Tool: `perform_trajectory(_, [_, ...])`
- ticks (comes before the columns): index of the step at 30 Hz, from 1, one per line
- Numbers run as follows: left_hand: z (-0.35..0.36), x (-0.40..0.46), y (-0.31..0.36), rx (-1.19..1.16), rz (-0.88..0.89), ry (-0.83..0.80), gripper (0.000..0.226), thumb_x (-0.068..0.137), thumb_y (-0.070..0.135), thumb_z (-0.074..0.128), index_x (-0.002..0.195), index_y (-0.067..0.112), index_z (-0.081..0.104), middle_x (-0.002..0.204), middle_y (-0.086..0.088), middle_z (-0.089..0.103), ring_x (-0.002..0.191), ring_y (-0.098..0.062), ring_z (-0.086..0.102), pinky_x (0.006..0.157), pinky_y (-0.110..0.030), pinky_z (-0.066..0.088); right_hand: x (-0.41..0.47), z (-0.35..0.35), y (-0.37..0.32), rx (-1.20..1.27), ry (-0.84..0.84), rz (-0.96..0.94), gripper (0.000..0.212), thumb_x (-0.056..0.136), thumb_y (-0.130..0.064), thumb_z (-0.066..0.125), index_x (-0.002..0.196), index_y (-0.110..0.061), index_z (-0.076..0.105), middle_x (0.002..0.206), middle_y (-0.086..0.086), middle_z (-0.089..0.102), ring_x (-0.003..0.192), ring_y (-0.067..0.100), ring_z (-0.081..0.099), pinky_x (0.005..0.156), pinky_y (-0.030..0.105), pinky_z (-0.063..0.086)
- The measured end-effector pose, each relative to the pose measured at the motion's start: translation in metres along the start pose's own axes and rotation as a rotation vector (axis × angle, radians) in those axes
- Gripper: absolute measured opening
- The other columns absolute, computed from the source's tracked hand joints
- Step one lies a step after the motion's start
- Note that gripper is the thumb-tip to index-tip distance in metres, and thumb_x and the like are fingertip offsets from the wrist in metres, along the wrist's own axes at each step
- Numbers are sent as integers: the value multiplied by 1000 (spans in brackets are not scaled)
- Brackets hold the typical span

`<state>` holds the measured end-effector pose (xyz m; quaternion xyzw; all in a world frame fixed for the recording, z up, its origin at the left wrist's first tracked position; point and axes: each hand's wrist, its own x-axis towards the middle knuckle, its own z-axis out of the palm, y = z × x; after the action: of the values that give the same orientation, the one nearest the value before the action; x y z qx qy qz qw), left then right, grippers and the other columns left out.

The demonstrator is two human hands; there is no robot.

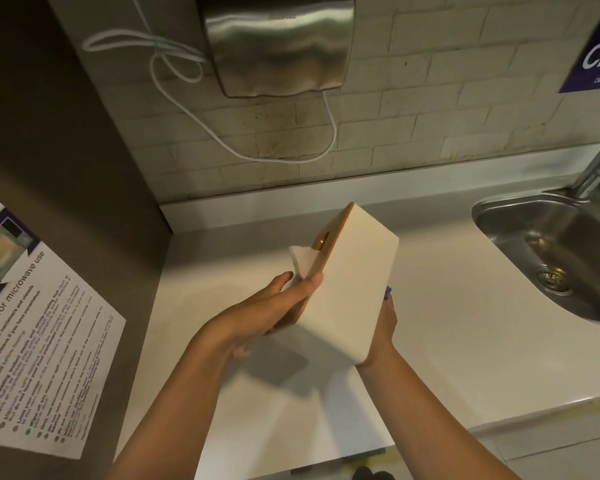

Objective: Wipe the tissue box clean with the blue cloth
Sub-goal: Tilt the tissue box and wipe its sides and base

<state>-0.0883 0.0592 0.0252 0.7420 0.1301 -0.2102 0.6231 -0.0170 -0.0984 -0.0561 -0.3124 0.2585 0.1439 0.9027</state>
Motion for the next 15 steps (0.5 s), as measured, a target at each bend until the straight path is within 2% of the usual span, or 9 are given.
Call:
perform_trajectory(1, [0,2,2,0,-2,-35,89,50,95,66,130,63,44,118,30,69,111,1,66,95,-24,52,-6,3,0,-123,15,-119,16,85,-15,51,82,-30,47,84,-8,45,75,14,43,78,24,29])
perform_trajectory(2, [0,2,3,-15,-2,-53,72,51,87,71,114,66,45,102,36,72,96,9,69,77,-13,54,-9,4,-1,-153,1,-181,17,80,-14,55,76,-29,48,79,-8,46,69,13,43,72,24,33])
perform_trajectory(3, [-1,3,2,-44,9,-50,63,52,79,75,106,62,47,92,37,72,84,11,70,63,-9,53,-8,7,-2,-236,40,-186,16,78,-14,57,75,-29,52,76,-8,52,65,13,48,66,22,39])
perform_trajectory(4, [-2,6,-1,-65,26,-29,62,53,73,77,108,57,52,91,33,73,79,9,71,58,-10,52,-10,10,-4,-281,69,-237,17,79,-12,58,77,-29,58,76,-9,58,63,13,52,58,22,43])
perform_trajectory(5, [-3,9,-5,-94,40,-9,64,54,68,79,112,51,58,94,25,76,77,5,72,57,-12,52,-12,12,-3,-327,86,-278,20,81,-10,57,82,-29,64,78,-9,64,63,12,57,55,22,46])
perform_trajectory(7, [-5,14,-13,-165,53,30,56,59,60,79,110,39,70,99,9,79,82,-6,74,60,-18,53,-13,10,-4,-395,65,-395,34,84,-6,52,99,-31,70,93,-9,72,75,13,66,60,24,51])
perform_trajectory(10, [-8,16,-24,-198,43,67,49,58,61,78,104,44,75,110,7,78,99,-13,72,80,-29,51,-17,3,-13,-479,2,-626,47,90,-2,45,112,-37,67,105,-6,71,89,15,65,69,27,52])
perform_trajectory(12, [-12,17,-31,-260,13,60,57,50,62,83,102,39,78,109,0,78,93,-15,75,75,-28,55,-26,-4,-22,-629,-92,-863,44,95,-5,45,121,-34,64,116,-8,68,100,18,63,80,32,52])
perform_trajectory(15, [-19,22,-36,-289,-12,45,60,48,60,83,100,30,80,106,-10,78,85,-21,75,68,-28,58,-42,-10,-31,-910,-360,-1257,45,87,1,46,127,-13,62,135,0,58,129,22,50,104,40,42])
